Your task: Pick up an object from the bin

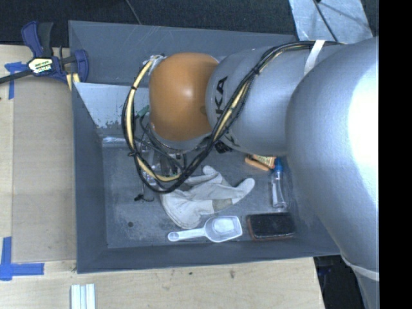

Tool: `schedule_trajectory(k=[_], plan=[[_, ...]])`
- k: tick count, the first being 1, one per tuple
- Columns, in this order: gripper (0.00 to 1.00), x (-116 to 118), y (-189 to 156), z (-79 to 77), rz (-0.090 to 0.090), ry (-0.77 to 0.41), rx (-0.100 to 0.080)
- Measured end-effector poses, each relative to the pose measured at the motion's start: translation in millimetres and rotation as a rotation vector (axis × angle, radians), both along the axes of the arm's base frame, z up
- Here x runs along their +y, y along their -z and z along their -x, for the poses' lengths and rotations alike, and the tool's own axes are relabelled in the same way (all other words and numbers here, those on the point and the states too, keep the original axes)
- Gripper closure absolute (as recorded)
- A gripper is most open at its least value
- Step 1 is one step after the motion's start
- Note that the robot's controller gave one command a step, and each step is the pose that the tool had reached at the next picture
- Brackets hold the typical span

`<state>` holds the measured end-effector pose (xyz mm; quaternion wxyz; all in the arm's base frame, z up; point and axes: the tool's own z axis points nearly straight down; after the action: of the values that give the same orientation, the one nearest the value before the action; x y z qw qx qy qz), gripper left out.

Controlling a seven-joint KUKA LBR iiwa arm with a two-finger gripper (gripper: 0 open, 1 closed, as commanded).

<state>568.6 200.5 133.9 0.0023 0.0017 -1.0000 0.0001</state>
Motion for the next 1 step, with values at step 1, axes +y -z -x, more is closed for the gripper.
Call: schedule_trajectory(k=[1], plan=[[0.00, -0.9, -4.9, -1.6, -0.002, 0.002, -0.007]])
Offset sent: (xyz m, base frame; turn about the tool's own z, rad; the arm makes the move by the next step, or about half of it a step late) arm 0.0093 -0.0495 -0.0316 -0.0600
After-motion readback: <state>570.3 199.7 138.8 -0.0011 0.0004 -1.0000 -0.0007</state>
